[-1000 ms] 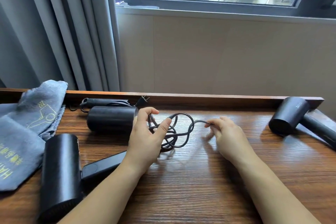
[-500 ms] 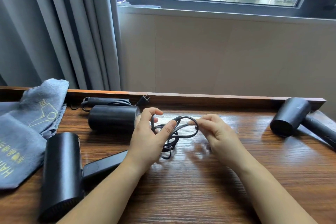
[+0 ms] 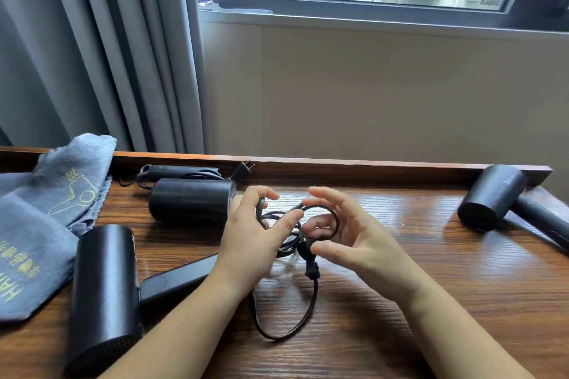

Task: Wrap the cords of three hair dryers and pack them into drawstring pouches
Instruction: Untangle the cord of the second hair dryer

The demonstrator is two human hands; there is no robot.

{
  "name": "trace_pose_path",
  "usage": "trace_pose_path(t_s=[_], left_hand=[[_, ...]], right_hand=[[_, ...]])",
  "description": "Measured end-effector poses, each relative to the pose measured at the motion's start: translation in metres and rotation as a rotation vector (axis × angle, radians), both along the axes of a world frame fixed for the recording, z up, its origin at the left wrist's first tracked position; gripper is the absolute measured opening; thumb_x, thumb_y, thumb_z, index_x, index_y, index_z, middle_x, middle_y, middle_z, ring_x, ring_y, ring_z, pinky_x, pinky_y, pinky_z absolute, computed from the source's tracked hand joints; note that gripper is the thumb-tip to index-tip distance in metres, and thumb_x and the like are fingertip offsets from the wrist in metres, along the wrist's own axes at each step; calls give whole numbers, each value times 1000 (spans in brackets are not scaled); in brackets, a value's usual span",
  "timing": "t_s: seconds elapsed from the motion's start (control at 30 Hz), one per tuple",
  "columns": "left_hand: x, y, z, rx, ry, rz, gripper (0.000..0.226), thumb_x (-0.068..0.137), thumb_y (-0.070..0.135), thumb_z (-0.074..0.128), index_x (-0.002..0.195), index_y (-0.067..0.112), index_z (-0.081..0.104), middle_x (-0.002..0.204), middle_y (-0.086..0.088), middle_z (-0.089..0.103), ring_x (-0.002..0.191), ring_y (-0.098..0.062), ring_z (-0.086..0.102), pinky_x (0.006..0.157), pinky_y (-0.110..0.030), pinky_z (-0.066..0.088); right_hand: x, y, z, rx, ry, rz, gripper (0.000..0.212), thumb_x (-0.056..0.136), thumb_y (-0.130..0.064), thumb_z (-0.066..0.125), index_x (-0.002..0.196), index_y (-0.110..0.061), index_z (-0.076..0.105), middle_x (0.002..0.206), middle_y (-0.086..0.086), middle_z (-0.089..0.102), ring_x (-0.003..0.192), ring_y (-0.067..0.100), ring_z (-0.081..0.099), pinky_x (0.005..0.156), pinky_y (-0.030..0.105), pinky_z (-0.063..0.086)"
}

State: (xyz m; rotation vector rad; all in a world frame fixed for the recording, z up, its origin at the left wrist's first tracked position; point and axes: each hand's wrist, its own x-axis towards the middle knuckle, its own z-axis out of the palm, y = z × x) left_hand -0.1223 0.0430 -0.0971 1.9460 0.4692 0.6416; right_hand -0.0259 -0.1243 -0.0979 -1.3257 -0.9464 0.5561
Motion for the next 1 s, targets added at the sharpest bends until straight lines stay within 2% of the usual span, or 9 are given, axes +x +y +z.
trace_pose_path(t_s=[0.13, 0.23, 0.37, 0.47, 0.57, 0.7, 0.83, 0.93, 1.0], left_hand=[[2, 3, -3, -9, -19, 10, 30, 81, 49, 73, 102, 38, 55, 106, 3, 53, 90, 0, 54, 76, -5, 40], [5, 5, -6, -173, -46, 31, 41, 74, 70, 64, 102, 41, 58, 109, -4, 61, 101, -20, 62, 86, -43, 57], [7, 0, 0, -408, -148, -32, 35, 77, 67, 65, 94, 36, 62, 109, -25, 60, 92, -30, 63, 76, -45, 61], [7, 1, 0, -395, -148, -24, 28, 83, 60, 60, 93, 34, 58, 95, -20, 61, 85, -30, 60, 85, -55, 56], [7, 1, 0, -431, -173, -15, 24, 93, 48, 59, 100, 26, 54, 87, -7, 54, 81, -19, 54, 83, -51, 53], [9, 3, 0, -607, -224, -2, 13, 100, 33, 53, 105, 20, 52, 102, -12, 51, 91, -28, 53, 84, -51, 49], [7, 2, 6, -741, -267, -31, 10, 105, 25, 46, 105, 18, 51, 98, -11, 48, 92, -26, 54, 84, -41, 52], [6, 2, 8, -823, -282, -52, 10, 105, 22, 44, 103, 16, 52, 90, -12, 48, 86, -27, 57, 90, -51, 47], [7, 2, 7, -833, -291, -47, 10, 105, 20, 44, 102, 15, 51, 82, -10, 49, 82, -26, 58, 88, -53, 45]], right_hand=[[4, -1, -2, -180, -247, -223, 80, 74, -29, 82, 142, -44, 41, 127, -11, 54, 105, 11, 57, 98, 29, 48], [7, 0, -5, -374, -269, -428, 85, 67, -50, 85, 136, -48, 36, 122, -14, 51, 103, 9, 58, 91, 30, 52], [12, -1, -6, -557, -258, -571, 57, 81, -28, 76, 120, -34, 35, 102, -7, 59, 71, 9, 60, 72, 24, 49], [12, -2, -3, -597, -173, -477, 50, 88, -20, 68, 126, -28, 37, 84, -7, 67, 53, 5, 58, 55, 14, 43], [8, -2, -1, -572, -69, -305, 68, 82, -34, 78, 134, -38, 34, 88, -7, 70, 65, 1, 61, 71, 21, 49], [9, -3, -7, -723, -396, -463, 52, 83, -17, 68, 124, -28, 39, 78, -2, 63, 69, 6, 58, 72, 28, 47], [15, -10, 4, -445, -466, -784, 22, 80, -5, 57, 88, -23, 46, 66, -5, 47, 61, 13, 44, 60, 29, 37], [4, -10, 13, -99, -348, -583, 7, 82, -17, 52, 78, -22, 49, 62, -5, 46, 56, 11, 39, 53, 35, 36], [-4, -8, 13, -73, -388, -409, 13, 86, -32, 52, 81, -21, 56, 65, -5, 56, 59, 12, 49, 57, 34, 42]])
